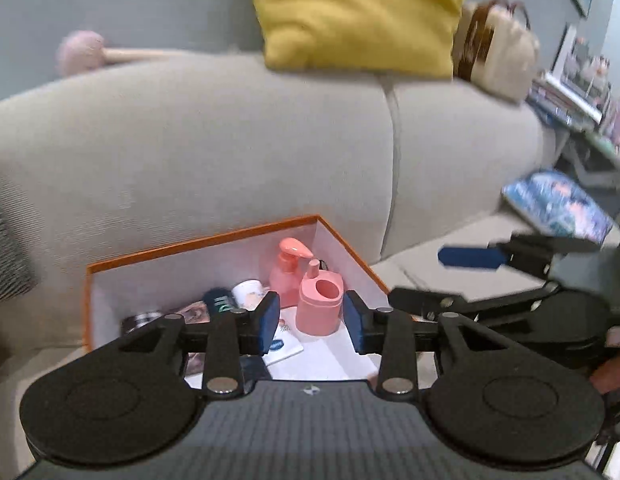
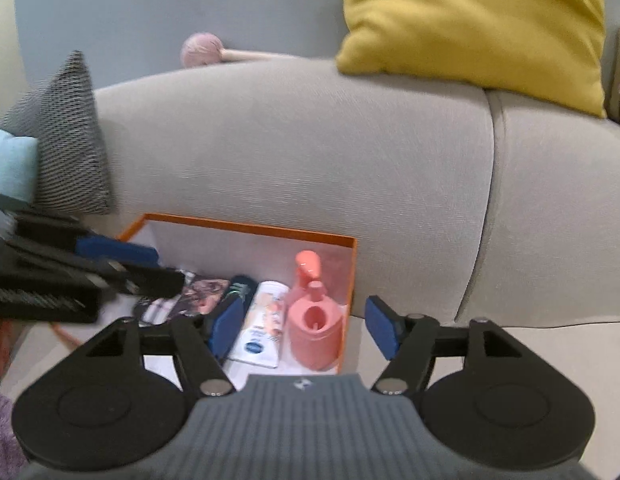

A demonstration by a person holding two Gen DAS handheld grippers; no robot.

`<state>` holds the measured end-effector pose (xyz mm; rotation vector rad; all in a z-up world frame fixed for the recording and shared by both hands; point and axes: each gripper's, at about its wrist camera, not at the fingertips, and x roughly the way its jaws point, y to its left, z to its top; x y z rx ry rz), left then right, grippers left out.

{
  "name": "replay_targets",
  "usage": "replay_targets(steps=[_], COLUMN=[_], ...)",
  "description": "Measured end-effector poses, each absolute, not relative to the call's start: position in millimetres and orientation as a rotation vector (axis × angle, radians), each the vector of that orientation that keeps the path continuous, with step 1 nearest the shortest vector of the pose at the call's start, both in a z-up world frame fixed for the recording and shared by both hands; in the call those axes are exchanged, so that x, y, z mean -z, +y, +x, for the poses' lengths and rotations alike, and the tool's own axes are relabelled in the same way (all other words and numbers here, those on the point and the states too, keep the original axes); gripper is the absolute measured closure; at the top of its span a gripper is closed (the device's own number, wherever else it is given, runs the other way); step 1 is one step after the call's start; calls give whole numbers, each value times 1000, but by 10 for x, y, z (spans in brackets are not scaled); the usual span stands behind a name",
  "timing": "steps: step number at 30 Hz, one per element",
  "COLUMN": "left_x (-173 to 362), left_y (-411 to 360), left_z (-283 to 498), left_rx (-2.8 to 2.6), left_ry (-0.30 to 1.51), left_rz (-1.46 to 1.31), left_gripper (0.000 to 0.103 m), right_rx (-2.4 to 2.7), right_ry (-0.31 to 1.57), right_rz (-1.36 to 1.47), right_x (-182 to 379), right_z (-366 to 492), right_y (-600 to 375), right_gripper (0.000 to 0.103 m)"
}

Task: Organize rigid objects
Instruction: 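Open both tools and lift them out of the box, then move both tools toward the blue card and clear cube box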

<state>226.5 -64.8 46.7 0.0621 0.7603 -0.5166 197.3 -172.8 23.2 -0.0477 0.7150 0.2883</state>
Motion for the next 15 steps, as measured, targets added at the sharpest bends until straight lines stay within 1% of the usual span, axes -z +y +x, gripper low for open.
replay_targets(steps=[2,5,9,12,15], left_x=[-526,-473,-237,69,310], left_y=[-505,-268,111,319,414], left_z=[2071,1733,1340,1123,922], left_rx=[495,445,317,264,241], left_ry=[741,722,779,894,963], left_rz=[43,8,-75,-159,-184], left_gripper=[57,50,41,41,41], right_rx=[-303,-321,-370,-400,-432], right_ry=[712,717,756,827,912], right_rz=[-42,-37,-34,-32,-47], right_x=[-241,-186,20,225,437], right_z=[1760,1443,1042,805,597], right_y=[-1677,-1579,-1416,-1249,-1054], right_gripper=[34,33,31,30,31])
